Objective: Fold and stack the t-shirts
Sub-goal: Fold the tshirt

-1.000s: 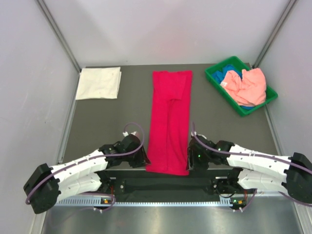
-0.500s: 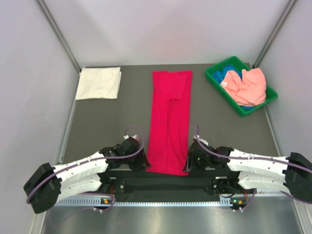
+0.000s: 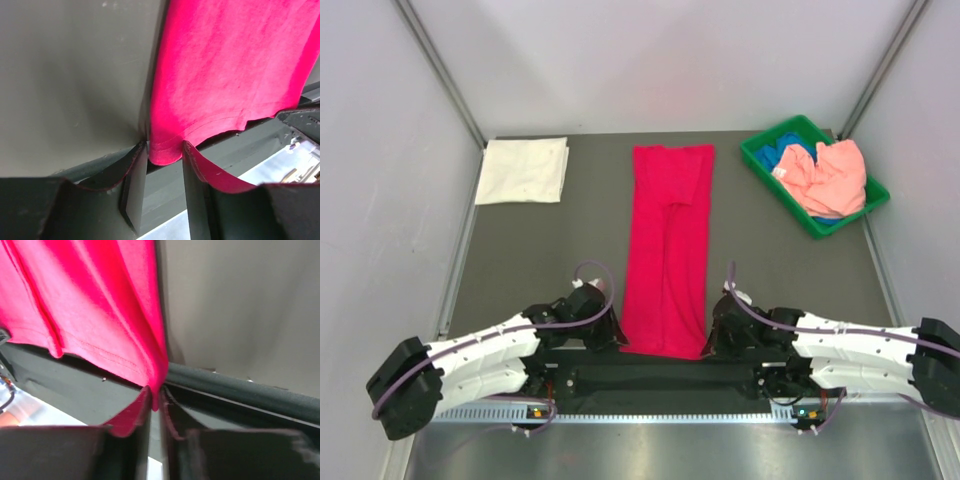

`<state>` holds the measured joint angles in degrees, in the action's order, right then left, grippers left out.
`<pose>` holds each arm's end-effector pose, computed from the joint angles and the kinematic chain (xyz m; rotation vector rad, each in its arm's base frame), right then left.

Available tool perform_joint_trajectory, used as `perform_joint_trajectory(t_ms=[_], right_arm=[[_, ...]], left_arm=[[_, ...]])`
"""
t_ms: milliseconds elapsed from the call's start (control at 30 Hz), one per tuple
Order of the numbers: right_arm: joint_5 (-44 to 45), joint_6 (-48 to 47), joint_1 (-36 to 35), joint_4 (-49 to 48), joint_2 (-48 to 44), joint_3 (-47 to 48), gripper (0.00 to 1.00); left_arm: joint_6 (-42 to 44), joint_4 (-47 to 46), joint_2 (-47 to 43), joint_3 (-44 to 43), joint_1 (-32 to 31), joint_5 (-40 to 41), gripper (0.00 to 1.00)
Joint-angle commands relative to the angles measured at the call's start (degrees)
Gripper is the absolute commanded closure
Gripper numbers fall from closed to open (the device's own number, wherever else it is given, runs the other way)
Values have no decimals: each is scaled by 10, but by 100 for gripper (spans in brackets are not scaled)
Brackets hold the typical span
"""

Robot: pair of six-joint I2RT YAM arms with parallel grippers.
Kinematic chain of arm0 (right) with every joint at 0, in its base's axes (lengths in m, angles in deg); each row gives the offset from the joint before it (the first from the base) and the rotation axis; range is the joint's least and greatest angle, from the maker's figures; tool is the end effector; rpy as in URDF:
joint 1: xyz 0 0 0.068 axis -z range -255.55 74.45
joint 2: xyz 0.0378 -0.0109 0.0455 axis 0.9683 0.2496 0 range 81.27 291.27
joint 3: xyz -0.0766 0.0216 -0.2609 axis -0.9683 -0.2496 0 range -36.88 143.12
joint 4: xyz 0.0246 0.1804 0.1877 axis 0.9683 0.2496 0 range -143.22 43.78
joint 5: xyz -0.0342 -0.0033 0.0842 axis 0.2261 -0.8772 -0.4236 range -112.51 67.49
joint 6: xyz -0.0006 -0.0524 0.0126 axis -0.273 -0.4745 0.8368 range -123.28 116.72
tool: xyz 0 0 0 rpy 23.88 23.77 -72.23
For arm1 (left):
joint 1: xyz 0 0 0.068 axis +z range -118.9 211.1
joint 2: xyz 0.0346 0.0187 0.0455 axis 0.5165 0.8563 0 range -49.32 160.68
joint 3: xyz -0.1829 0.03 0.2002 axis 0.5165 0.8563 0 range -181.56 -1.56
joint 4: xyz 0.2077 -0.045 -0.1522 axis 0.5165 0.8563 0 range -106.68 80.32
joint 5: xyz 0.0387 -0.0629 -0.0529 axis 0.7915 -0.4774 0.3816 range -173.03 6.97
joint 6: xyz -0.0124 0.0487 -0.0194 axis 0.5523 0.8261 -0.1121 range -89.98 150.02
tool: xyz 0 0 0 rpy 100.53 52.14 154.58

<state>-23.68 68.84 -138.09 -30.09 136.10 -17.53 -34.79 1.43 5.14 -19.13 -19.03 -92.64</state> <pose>0.0729 0.1418 0.1424 0.2301 2.8444 0.7513 0.0986 -0.1273 0.1399 -0.2864 2.8060 -0.8769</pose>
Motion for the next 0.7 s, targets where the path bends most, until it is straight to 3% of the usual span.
perform_joint_trajectory(t_ms=[0, 33, 200, 400, 667], right_arm=[[21, 14, -11, -21, -14, -5, 94], [24, 14, -12, -21, -17, -6, 100], [28, 16, -15, -23, -19, -8, 100], [30, 19, -21, -33, -15, -8, 100], [37, 24, -32, -37, -19, -11, 100]], left_arm=[[10, 52, -19, -9, -4, 33, 60], [13, 67, -23, -16, -4, 35, 59], [37, 142, -29, -65, -6, 83, 53], [-8, 41, -29, -25, -7, 20, 58], [-36, 36, -31, 1, -12, 35, 65]])
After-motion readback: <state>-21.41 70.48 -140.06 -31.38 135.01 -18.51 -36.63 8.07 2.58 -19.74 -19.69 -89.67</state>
